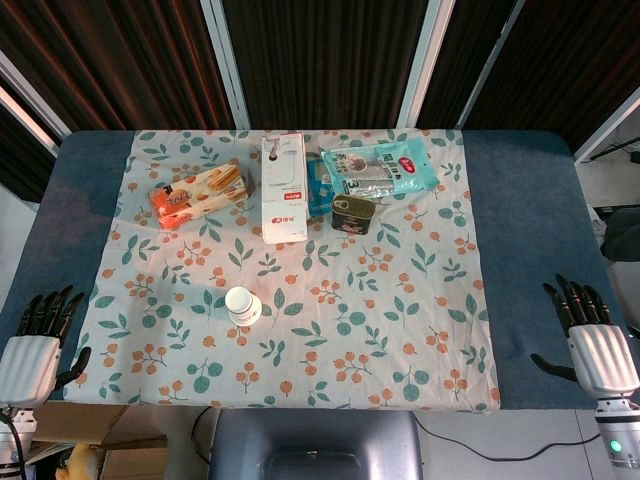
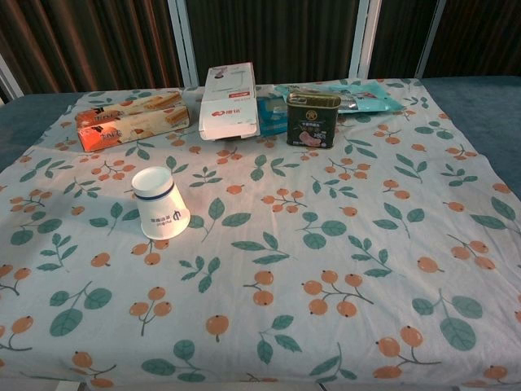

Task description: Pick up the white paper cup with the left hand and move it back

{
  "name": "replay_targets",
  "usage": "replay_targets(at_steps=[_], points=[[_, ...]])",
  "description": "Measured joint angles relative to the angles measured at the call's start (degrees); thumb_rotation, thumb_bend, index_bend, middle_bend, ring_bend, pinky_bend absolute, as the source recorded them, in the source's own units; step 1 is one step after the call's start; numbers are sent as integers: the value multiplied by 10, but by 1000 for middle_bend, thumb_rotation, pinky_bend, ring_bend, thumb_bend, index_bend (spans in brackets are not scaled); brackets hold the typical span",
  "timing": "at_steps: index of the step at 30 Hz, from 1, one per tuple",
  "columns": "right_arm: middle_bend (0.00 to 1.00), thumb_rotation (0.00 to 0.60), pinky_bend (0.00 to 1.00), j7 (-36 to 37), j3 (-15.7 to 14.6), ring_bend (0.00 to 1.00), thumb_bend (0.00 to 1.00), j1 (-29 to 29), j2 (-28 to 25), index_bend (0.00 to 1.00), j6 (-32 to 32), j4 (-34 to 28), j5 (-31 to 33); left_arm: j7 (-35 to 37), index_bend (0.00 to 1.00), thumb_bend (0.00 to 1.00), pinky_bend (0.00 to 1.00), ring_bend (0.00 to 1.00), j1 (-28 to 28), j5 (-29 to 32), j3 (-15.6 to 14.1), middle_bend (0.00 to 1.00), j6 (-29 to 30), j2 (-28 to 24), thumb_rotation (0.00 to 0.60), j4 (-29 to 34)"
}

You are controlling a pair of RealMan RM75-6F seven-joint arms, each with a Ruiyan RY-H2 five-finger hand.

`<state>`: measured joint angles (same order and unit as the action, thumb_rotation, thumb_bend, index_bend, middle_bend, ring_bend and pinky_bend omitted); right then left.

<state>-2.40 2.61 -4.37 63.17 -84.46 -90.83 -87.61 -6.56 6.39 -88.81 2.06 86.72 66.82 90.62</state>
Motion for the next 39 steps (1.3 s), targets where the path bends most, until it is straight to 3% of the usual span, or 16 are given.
replay_targets(at_steps=[16,23,32,39], points=[[0,600,0,7,2,0,111,2,-2,0,-3,1,4,-8,0,360,0,0,6,-13,-1,0,-2,0,600,4],[0,600,0,-2,7,0,112,0,-6,0,-2,-4,10,-48,0,361,0,0,31,-30,-1,0,-30,-11,600,27],[0,600,0,-1,10,0,111,3,-4,0,-4,1,20,-127,0,363,0,0,116,-46,27,0,-123,-13,600,97],[0,600,0,-10,10,0,111,4,-2,0,0,2,27,-192,0,363,0,0,199,-20,55,0,-234,17,600,131]])
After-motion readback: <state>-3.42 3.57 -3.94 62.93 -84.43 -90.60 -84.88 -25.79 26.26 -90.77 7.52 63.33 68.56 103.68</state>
